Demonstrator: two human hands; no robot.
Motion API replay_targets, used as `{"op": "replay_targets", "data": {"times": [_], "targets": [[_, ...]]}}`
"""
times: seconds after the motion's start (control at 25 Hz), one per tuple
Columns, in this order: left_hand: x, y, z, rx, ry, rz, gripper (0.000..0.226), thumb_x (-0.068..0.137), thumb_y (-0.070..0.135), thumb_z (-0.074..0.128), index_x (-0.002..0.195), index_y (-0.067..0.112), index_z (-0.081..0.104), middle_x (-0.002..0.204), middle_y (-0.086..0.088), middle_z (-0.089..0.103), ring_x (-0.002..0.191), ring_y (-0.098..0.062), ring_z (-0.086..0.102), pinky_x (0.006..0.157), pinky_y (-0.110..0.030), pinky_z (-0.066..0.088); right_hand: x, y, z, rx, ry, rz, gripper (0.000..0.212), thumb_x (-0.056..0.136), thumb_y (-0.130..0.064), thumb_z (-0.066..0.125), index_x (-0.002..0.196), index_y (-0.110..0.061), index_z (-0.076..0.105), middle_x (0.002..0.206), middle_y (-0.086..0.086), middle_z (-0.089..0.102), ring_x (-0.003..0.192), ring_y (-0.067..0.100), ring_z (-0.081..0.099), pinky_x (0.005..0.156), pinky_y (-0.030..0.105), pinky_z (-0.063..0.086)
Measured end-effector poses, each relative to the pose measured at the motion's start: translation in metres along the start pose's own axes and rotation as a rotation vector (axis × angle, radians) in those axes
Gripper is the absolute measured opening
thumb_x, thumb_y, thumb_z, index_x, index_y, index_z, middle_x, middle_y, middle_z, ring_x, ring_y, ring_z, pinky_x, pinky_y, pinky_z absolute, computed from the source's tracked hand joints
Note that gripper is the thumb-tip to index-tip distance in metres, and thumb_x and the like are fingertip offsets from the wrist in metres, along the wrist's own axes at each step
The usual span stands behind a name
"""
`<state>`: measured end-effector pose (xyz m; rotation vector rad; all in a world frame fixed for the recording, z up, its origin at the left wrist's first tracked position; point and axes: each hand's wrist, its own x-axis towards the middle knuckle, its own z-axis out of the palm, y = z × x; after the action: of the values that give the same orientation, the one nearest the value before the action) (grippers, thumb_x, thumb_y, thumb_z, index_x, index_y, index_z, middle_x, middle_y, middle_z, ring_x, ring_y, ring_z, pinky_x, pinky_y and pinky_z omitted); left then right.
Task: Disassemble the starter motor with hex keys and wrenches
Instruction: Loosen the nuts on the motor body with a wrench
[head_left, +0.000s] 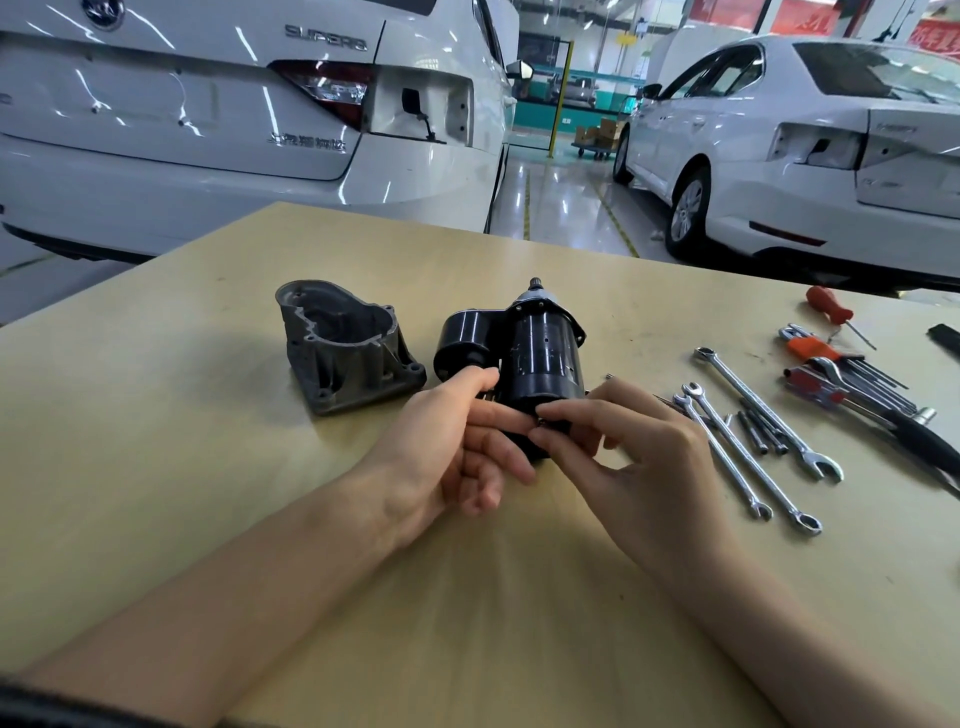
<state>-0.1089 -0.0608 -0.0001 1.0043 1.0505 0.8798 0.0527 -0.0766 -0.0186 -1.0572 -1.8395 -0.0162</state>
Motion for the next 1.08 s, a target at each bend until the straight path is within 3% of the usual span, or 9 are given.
{"op": "replay_targets", "data": {"times": [0.08, 0.24, 0.44, 0.56, 0.8, 0.84, 0.96, 1.08], "targets": [[-0.001, 0.000, 0.003, 0.049, -0.015, 0.013, 0.056, 0.101, 0.043, 0.034, 0.091, -0.001, 0.067, 0.055, -0.016, 0.065, 0.029, -0.019, 0.047, 0.032, -0.017, 0.033, 0.000, 0.000, 0.001, -0.016, -0.006, -0.023, 0.014, 0.077, -0.008, 0.078, 0.090, -0.013, 0.077, 0.071, -0.011, 0.054, 0.064, -0.001, 0.049, 0.062, 0.003, 0.035], [-0.003, -0.003, 0.009, 0.151, -0.051, 0.049, 0.063, 0.102, 0.047, 0.029, 0.085, 0.000, 0.067, 0.058, -0.019, 0.066, 0.032, -0.023, 0.051, 0.033, -0.019, 0.038, 0.000, 0.000, 0.001, -0.040, -0.007, -0.054, 0.012, 0.081, -0.012, 0.072, 0.090, -0.016, 0.078, 0.071, -0.013, 0.055, 0.059, 0.005, 0.051, 0.058, 0.015, 0.041], [-0.001, -0.002, 0.002, 0.153, 0.142, 0.206, 0.065, 0.103, 0.040, 0.030, 0.071, 0.001, 0.071, 0.052, -0.018, 0.063, 0.029, -0.023, 0.049, 0.032, -0.017, 0.035, 0.002, -0.002, 0.000, -0.018, -0.001, 0.043, 0.009, 0.076, -0.016, 0.075, 0.084, -0.018, 0.073, 0.064, -0.011, 0.053, 0.059, 0.010, 0.049, 0.057, 0.012, 0.036], [-0.001, 0.001, 0.000, 0.086, 0.129, 0.182, 0.066, 0.103, 0.040, 0.031, 0.066, 0.005, 0.073, 0.053, -0.018, 0.064, 0.029, -0.021, 0.049, 0.032, -0.016, 0.035, 0.002, -0.001, 0.000, -0.030, 0.009, 0.056, 0.009, 0.074, -0.013, 0.079, 0.077, -0.017, 0.072, 0.062, -0.009, 0.053, 0.059, 0.009, 0.048, 0.056, 0.010, 0.035], [-0.001, 0.001, -0.001, 0.094, 0.090, 0.141, 0.066, 0.102, 0.044, 0.035, 0.065, 0.006, 0.076, 0.056, -0.016, 0.066, 0.030, -0.018, 0.050, 0.033, -0.016, 0.036, 0.003, 0.000, -0.001, 0.058, 0.011, 0.081, 0.011, 0.072, -0.007, 0.081, 0.078, -0.016, 0.077, 0.064, -0.021, 0.053, 0.059, -0.006, 0.049, 0.058, 0.004, 0.034], [-0.001, 0.001, -0.002, 0.102, 0.088, 0.148, 0.066, 0.101, 0.044, 0.036, 0.067, 0.006, 0.076, 0.057, -0.016, 0.067, 0.031, -0.018, 0.050, 0.033, -0.016, 0.036, 0.003, 0.000, -0.001, 0.060, 0.007, 0.074, 0.010, 0.073, -0.009, 0.081, 0.078, -0.017, 0.077, 0.064, -0.022, 0.054, 0.059, -0.004, 0.050, 0.060, 0.006, 0.036], [-0.002, 0.002, -0.002, 0.125, 0.082, 0.185, 0.063, 0.101, 0.045, 0.038, 0.068, 0.005, 0.076, 0.060, -0.017, 0.068, 0.031, -0.019, 0.051, 0.033, -0.017, 0.037, 0.003, -0.002, -0.002, 0.031, 0.008, 0.038, 0.006, 0.075, -0.012, 0.078, 0.079, -0.016, 0.077, 0.065, -0.021, 0.055, 0.060, 0.005, 0.054, 0.063, 0.031, 0.048], [-0.003, 0.001, -0.001, 0.149, 0.077, 0.236, 0.060, 0.100, 0.044, 0.040, 0.073, 0.004, 0.075, 0.061, -0.018, 0.069, 0.032, -0.020, 0.052, 0.033, -0.018, 0.038, 0.003, -0.002, -0.001, -0.027, 0.020, -0.015, 0.004, 0.077, -0.012, 0.075, 0.079, -0.014, 0.076, 0.066, -0.018, 0.055, 0.064, 0.008, 0.053, 0.063, 0.036, 0.047]]}}
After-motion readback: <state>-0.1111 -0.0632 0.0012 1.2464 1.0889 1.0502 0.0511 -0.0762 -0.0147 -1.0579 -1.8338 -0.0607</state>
